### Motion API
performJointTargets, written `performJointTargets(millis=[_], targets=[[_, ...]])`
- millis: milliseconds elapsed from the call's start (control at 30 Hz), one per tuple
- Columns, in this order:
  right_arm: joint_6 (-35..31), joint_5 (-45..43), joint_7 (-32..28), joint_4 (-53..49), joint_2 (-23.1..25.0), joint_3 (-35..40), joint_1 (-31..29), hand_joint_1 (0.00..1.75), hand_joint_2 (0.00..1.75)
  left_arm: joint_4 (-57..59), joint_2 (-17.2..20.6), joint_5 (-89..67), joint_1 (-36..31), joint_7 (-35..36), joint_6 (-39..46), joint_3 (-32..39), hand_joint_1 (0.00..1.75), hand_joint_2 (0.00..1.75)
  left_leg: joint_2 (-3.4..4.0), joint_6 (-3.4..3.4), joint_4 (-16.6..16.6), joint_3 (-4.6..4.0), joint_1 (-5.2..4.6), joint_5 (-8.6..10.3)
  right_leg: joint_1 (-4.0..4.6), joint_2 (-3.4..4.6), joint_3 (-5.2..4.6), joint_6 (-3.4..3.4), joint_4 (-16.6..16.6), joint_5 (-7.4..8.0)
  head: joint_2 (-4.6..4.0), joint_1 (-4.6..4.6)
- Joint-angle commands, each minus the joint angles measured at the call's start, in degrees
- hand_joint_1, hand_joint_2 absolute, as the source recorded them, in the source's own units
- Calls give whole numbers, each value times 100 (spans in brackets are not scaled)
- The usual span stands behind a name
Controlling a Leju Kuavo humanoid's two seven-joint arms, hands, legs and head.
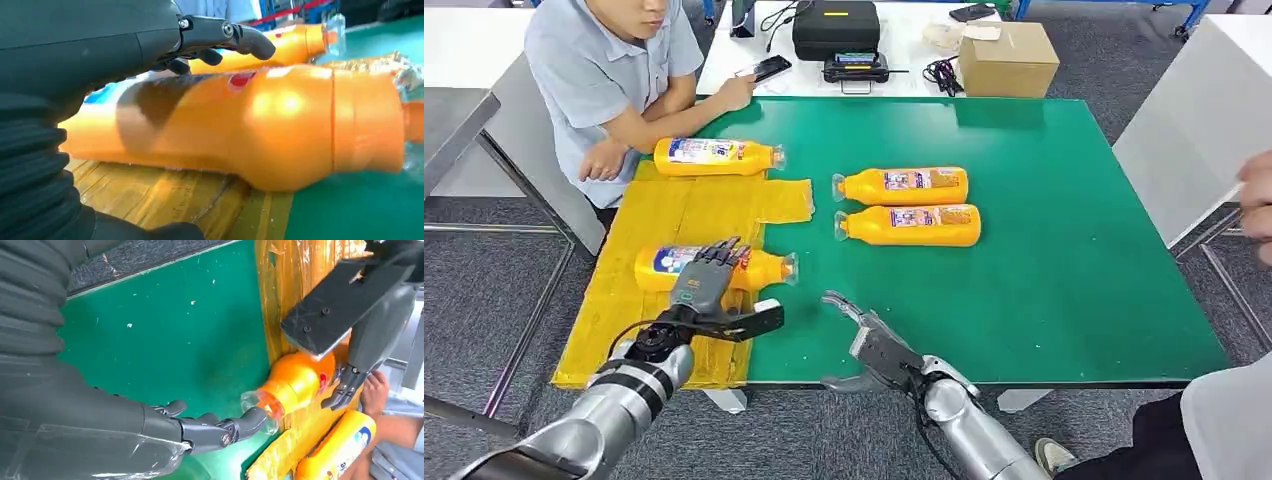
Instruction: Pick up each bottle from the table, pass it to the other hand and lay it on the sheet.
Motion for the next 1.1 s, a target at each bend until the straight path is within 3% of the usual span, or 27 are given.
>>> performJointTargets(millis=[33, 167, 367, 600, 633, 700, 733, 767, 800, 867, 900, 1000, 1067, 1100], targets=[[-140, 51, -23, 271, -6, -117, -40, 0, 175, -939, -109, 33, 516, -29, 695, -412, 0, 175, 2, -5, -3, 9, 1, -5, 1, -1, 10, -8, -4, -5, 0, 0], [-169, 55, -29, 250, -9, -132, -21, 0, 175, -1208, -55, 16, 643, -30, 900, -466, 0, 175, 6, -7, -1, -4, 2, -7, 3, 1, -6, -9, -1, -7, 0, 2], [-353, -22, -53, -54, -33, -335, 309, 0, 175, -3150, -148, -153, 1748, -233, 1158, -498, 0, 175, 8, -10, 0, -4, 4, -17, 6, 2, -6, -14, -1, -15, 0, -2], [-143, -699, -4, -562, 151, -857, 700, 0, 175, -4275, -176, 24, 2357, -585, 1158, -423, 0, 175, 5, -7, 3, -37, 1, -12, 2, 1, -38, -9, 1, -9, 0, 2], [-303, -793, 146, -626, 240, -1010, 766, 0, 0, -4479, -247, 110, 2477, -755, 1158, -329, 0, 175, 9, -11, 4, -28, 3, -18, 5, 4, -30, -14, 2, -13, 0, 2], [-1187, -462, 637, -1034, 422, -1097, 949, 0, 0, -4784, -537, 863, 2872, -1370, 1158, -13, 0, 175, 16, -11, 6, -32, 3, -20, 4, 10, -38, -15, 5, -15, 0, 0], [-1668, -98, 519, -1371, 401, -1002, 1059, 0, 0, -4733, -594, 1629, 3011, -1485, 1158, -169, 0, 175, 16, -7, 3, -44, 0, -15, 2, 10, -50, -9, 2, -9, 0, 0], [-1981, 176, 396, -1710, 339, -931, 1205, 0, 175, -4749, -526, 1926, 3071, -1417, 1158, -395, 0, 175, 21, -11, 6, -30, 3, -25, 5, 15, -38, -15, 6, -18, 0, 0], [-2807, 1060, 556, -2059, 227, -877, 1339, 0, 175, -4884, -520, 2595, 3247, -1398, 938, -592, 0, 175, 16, -13, 4, -18, 2, -31, 4, 8, -25, -17, 6, -26, 0, 0], [-2874, 1249, 667, -2352, 124, -886, 1453, 0, 175, -4953, -497, 2785, 3378, -1405, 911, -706, 0, 175, 9, -10, 6, -18, 0, -33, 2, 3, -24, -15, 7, -30, 0, 0], [-3531, 2465, 1050, -2428, -48, -825, 1509, 0, 175, -5030, -529, 3420, 3502, -1446, 560, -760, 0, 175, 10, -8, 3, -28, 0, -26, 2, 4, -33, -11, 1, -21, 0, 0], [-3556, 3466, 1654, -2464, -477, -838, 1582, 0, 175, -5172, -380, 4396, 3698, -1625, 53, -979, 0, 175, 2, -11, 2, -18, 4, -29, 6, -6, -21, -13, -4, -24, 0, 0], [-3575, 3511, 1651, -2406, -563, -942, 1580, 0, 175, -5208, -317, 4475, 3727, -1648, 54, -1042, 0, 175, -7, -9, -3, -24, 0, -22, 2, -14, -25, -11, -8, -21, 0, 2], [-3524, 4040, 1996, -2274, -679, -919, 1514, 0, 175, -5260, -314, 4671, 3743, -1689, 8, -1048, 0, 175, -1, -7, -2, -40, -1, -16, 1, -5, -42, -8, -8, -12, 0, 0]])
